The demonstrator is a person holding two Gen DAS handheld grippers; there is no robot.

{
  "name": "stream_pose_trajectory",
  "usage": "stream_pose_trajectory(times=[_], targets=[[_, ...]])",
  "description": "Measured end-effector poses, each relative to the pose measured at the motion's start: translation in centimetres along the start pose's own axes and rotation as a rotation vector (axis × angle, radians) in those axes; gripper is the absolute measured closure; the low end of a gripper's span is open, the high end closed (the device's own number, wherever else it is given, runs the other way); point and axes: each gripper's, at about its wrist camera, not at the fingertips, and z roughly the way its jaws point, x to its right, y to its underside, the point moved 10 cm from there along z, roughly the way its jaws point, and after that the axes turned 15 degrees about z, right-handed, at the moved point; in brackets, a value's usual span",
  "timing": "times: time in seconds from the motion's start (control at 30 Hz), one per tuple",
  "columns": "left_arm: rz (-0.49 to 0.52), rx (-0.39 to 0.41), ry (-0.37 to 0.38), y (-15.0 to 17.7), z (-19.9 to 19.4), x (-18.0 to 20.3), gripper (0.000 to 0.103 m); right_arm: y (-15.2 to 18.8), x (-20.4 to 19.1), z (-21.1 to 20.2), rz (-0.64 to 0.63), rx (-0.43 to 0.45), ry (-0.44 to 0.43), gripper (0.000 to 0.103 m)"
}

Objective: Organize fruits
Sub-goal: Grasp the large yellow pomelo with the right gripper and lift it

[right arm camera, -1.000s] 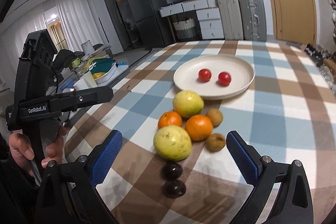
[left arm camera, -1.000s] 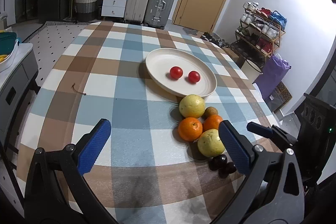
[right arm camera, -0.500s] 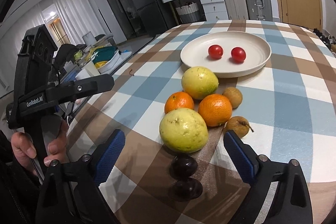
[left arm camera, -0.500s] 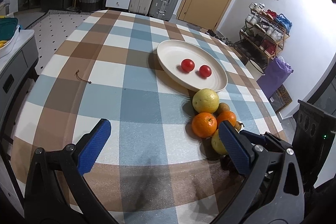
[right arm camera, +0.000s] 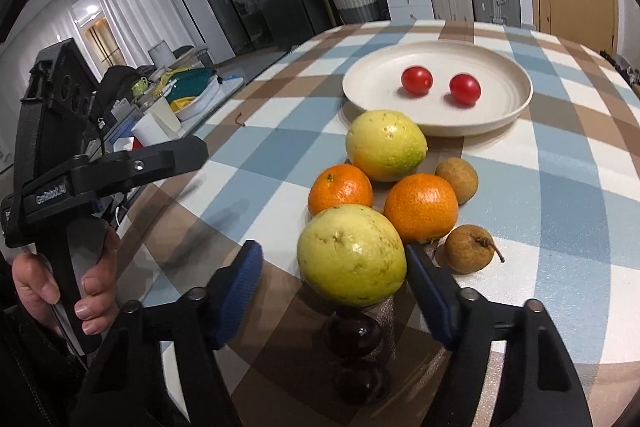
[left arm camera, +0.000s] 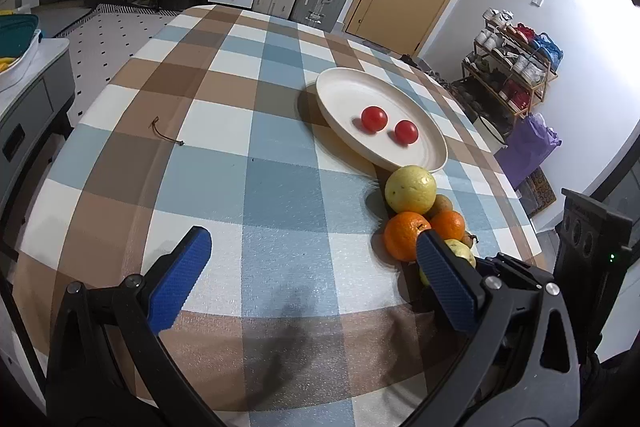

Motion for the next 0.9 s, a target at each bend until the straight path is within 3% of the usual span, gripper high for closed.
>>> stream_pose_trajectory(times=[0.03,0.07,0.6,0.9], targets=[[-0.001,-0.001,-0.001,0.1,0.0,-0.1,0.001,0.0,0.2,0.1,0.010,-0.002,-0.001,0.046],[-0.002,-0.003,-0.001,0.1,0.2,-0.2,0.001,0.0,0.3,0.1,0.020,-0.008,-0.013,0.049],[0.034,-0.028,0.000,-0.6,1.6,1.0,0.001,-1.2,-0.3,-3.0,0.000,0.097,-0.081,0.050],[0.065,-0.053,0.017,-2.4,3.4,2.6,0.001,-3.0,1.3,-5.3,0.031,0.158,-0.094,0.050]])
